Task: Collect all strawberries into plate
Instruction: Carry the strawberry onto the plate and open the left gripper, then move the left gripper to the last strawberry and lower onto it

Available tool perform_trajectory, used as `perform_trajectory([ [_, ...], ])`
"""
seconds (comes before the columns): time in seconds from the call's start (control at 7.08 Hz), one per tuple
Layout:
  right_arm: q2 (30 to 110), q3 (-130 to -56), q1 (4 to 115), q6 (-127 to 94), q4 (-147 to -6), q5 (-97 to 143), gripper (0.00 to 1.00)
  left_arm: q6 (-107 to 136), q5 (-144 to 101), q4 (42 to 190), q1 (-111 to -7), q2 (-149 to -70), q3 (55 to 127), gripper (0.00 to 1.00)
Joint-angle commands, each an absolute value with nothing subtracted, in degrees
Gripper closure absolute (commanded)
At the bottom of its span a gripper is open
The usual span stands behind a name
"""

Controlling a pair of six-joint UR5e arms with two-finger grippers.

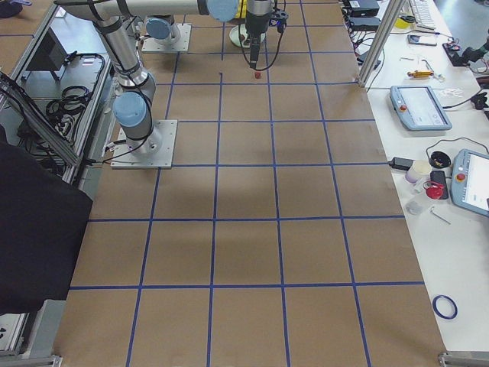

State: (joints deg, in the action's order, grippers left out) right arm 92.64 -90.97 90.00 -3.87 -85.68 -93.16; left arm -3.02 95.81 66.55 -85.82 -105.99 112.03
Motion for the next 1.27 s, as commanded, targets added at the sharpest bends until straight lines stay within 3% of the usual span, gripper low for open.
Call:
perform_trajectory([
  [0.0, 92.6, -91.0, 90.0, -3.9, -85.7, -93.2, 0.00, 6.3, 94.1, 66.4, -91.1, -105.8, 107.6, 0.03],
  [0.28, 92.6, -91.0, 90.0, -3.9, -85.7, -93.2, 0.00, 18.0, 89.2, 65.5, -96.7, -107.6, 104.4, 0.06],
  [0.71, 92.7, -91.0, 90.0, -4.0, -85.6, -93.1, 0.00, 29.8, 84.7, 52.8, -103.6, -112.7, 104.2, 0.13],
  [1.13, 92.6, -91.0, 90.0, -4.0, -85.6, -93.1, 0.00, 30.6, 84.9, 51.9, -107.5, -117.1, 103.0, 0.19],
])
